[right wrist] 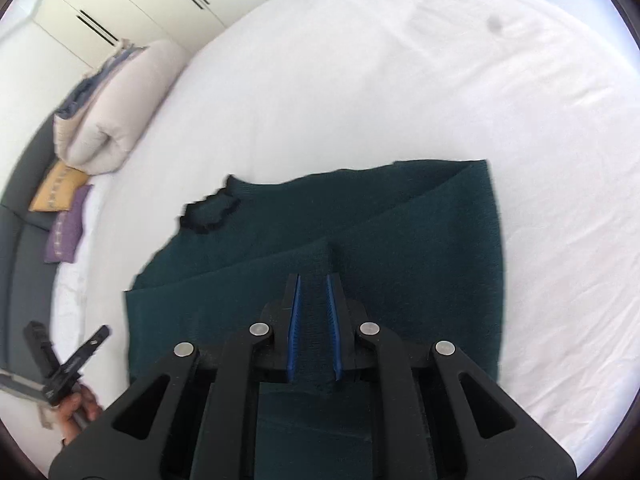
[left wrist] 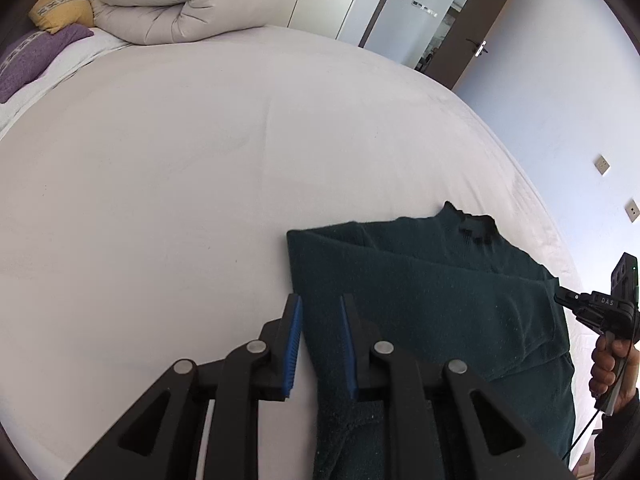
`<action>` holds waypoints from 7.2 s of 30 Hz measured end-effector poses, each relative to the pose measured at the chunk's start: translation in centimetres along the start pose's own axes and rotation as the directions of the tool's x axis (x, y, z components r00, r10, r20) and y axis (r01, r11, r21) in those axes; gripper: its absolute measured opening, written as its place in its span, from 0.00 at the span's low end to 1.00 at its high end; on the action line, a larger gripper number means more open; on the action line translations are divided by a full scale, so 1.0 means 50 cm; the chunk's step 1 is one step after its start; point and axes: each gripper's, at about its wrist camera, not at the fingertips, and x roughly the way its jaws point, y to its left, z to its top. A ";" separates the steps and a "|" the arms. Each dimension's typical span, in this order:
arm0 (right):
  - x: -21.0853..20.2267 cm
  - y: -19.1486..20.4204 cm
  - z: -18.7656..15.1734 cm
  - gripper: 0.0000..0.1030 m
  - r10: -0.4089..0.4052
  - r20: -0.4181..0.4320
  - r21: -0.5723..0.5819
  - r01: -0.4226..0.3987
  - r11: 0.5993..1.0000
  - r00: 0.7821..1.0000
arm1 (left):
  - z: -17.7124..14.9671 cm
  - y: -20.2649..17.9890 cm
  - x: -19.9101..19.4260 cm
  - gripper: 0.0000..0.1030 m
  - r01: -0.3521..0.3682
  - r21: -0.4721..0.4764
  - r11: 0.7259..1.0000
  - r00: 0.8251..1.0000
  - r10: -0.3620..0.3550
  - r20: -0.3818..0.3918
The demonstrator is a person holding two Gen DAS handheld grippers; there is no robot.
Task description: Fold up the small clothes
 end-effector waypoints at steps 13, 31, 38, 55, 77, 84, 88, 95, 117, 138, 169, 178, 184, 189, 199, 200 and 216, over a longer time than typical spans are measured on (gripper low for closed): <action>0.124 -0.047 -0.043 0.11 0.349 -0.150 0.189 -0.320 0.928 0.925 | 0.010 0.069 0.131 0.17 0.208 -0.262 0.943 0.966 -0.240 -0.097; 0.083 -0.072 -0.132 0.11 0.338 -0.110 0.197 -0.313 0.929 0.935 | -0.170 -0.034 -0.002 0.36 0.145 0.004 0.989 0.981 -0.143 -0.127; -0.066 -0.068 -0.230 0.22 0.266 -0.070 0.045 -0.264 0.964 0.961 | -0.276 -0.033 -0.149 0.82 0.176 -0.020 0.984 0.982 -0.177 -0.066; -0.320 -0.184 -0.543 0.73 0.328 0.008 0.064 -0.328 0.942 0.945 | -0.551 0.018 -0.276 0.74 0.229 -0.207 0.951 0.940 -0.271 -0.205; -0.389 -0.295 -0.601 0.72 0.372 -0.011 0.137 -0.367 0.920 0.928 | -0.603 0.091 -0.265 0.58 0.397 -0.504 0.767 0.812 -0.549 -0.196; -0.415 -0.325 -0.612 0.71 0.317 -0.020 0.156 -0.310 0.938 0.948 | -0.616 0.084 -0.270 0.17 0.354 -0.477 0.805 0.841 -0.497 -0.215; -0.423 -0.345 -0.621 0.64 0.271 -0.048 0.166 -0.260 0.951 0.961 | -0.624 0.082 -0.275 0.07 0.337 -0.456 0.824 0.859 -0.467 -0.208; -0.415 -0.362 -0.639 0.55 0.247 -0.102 0.189 -0.225 0.956 0.964 | -0.628 0.083 -0.284 0.06 0.332 -0.443 0.833 0.871 -0.451 -0.195; -0.383 -0.349 -0.675 0.07 0.260 -0.153 0.205 -0.227 0.952 0.953 | -0.633 0.084 -0.301 0.05 0.357 -0.420 0.834 0.868 -0.462 -0.181; -0.442 -0.215 -0.517 0.07 0.424 0.023 0.182 -0.421 0.889 0.905 | -0.504 0.069 -0.379 0.05 0.598 -0.446 0.666 0.782 -0.606 0.145; -0.245 -0.173 -0.048 0.07 0.297 0.229 0.234 -0.349 0.908 0.927 | -0.093 0.066 -0.163 0.05 0.612 -0.459 0.644 0.788 -0.548 0.281; -0.146 -0.180 0.051 0.07 0.223 0.215 0.255 -0.276 0.927 0.951 | -0.012 0.074 -0.056 0.05 0.550 -0.493 0.674 0.831 -0.501 0.242; -0.078 -0.191 0.108 0.07 0.171 0.193 0.284 -0.222 0.933 0.966 | 0.023 0.079 0.020 0.05 0.499 -0.521 0.692 0.861 -0.463 0.210; -0.028 -0.207 0.130 0.07 0.138 0.184 0.317 -0.192 0.929 0.973 | 0.046 0.078 0.075 0.05 0.452 -0.528 0.720 0.887 -0.427 0.177; 0.014 -0.238 0.124 0.52 0.193 0.243 0.391 -0.278 0.877 0.951 | 0.014 0.132 0.073 0.60 0.432 -0.584 0.688 0.900 -0.369 0.231; 0.005 -0.238 0.123 0.69 0.196 0.261 0.394 -0.290 0.872 0.945 | 0.007 0.133 0.060 0.60 0.431 -0.576 0.695 0.901 -0.365 0.234; -0.125 -0.133 -0.059 0.69 -0.091 0.201 0.047 0.083 0.995 0.975 | -0.175 0.032 -0.023 0.57 0.281 -0.344 0.896 0.960 -0.268 0.084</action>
